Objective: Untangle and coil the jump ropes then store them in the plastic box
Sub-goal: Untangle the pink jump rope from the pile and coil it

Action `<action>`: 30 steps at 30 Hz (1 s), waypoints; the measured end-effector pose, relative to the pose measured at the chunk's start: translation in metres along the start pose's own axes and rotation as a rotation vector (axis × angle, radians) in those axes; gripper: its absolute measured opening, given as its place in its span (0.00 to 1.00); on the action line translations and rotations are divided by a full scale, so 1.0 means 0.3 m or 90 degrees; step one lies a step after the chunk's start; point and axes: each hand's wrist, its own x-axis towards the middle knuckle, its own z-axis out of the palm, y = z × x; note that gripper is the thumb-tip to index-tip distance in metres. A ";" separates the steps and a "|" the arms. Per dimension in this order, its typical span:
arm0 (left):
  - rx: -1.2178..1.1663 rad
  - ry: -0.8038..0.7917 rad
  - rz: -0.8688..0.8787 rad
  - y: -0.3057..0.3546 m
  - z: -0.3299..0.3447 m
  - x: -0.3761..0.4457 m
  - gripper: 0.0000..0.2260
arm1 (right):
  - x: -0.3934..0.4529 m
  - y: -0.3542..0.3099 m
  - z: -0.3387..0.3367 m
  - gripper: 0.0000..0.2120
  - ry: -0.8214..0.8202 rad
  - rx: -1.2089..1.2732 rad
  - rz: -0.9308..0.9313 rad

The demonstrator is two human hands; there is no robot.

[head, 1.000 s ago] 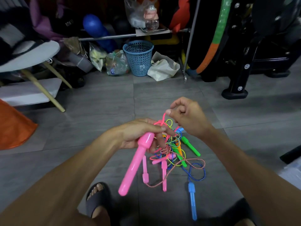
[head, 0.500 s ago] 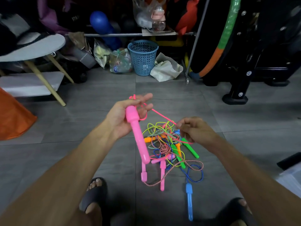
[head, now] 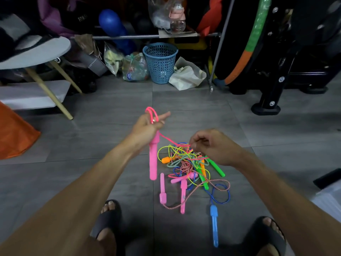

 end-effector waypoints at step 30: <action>-0.376 -0.357 -0.168 0.040 0.006 -0.047 0.10 | 0.047 0.111 -0.078 0.04 0.110 0.174 0.041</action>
